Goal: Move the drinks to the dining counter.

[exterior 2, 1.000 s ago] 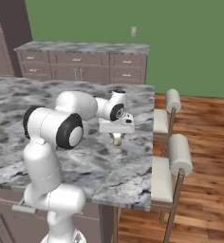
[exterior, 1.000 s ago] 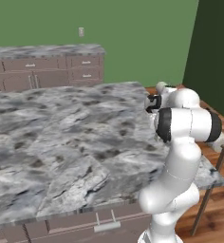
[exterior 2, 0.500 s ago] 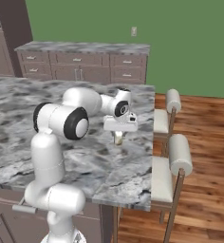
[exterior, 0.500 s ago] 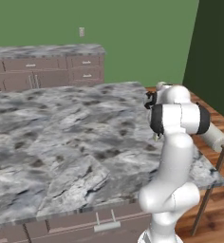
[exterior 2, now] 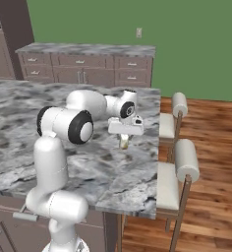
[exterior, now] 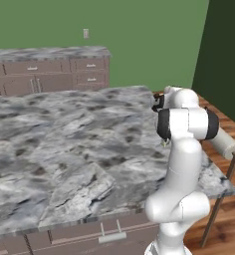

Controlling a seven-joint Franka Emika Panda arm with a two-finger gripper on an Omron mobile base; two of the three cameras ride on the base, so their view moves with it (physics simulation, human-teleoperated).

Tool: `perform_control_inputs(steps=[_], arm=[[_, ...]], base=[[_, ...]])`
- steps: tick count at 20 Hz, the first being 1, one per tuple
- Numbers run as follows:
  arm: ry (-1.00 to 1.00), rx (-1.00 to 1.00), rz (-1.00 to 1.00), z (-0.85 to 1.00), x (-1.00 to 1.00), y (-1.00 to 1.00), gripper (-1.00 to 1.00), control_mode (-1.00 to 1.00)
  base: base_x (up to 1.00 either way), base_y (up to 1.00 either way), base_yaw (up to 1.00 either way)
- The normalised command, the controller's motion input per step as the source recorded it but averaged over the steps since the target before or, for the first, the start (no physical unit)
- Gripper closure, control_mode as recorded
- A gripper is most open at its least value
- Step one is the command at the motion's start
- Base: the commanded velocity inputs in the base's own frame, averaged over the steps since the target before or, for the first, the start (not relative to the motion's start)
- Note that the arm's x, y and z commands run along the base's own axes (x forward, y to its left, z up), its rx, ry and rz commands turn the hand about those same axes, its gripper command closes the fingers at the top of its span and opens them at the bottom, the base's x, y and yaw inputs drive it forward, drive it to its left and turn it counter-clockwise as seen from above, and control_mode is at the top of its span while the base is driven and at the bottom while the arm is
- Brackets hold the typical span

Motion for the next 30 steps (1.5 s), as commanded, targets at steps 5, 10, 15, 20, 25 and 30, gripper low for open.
perform_control_inputs(steps=[5, 10, 15, 20, 25, 30], arm=[[-0.02, 0.0, 0.0, 0.12, 0.0, 0.02, -1.0, -1.0], [-0.05, 0.0, 0.0, 0.43, -0.05, 0.18, -1.0, -1.0], [-0.07, 0.0, 0.0, 0.62, -0.74, 0.05, -1.0, -1.0], [-0.02, -0.01, -0.05, 0.53, -1.0, 0.12, -1.0, -1.0], [-0.01, -0.1, -0.15, 0.29, -0.63, 0.86, -1.0, -1.0], [-0.01, -0.07, -0.11, 0.1, -0.51, 0.79, -1.0, -1.0]], base=[[0.0, 0.0, 0.0], [0.0, 0.0, 0.0], [0.0, 0.0, 0.0], [0.0, 0.0, 0.0], [0.0, 0.0, 0.0], [0.0, 0.0, 0.0]])
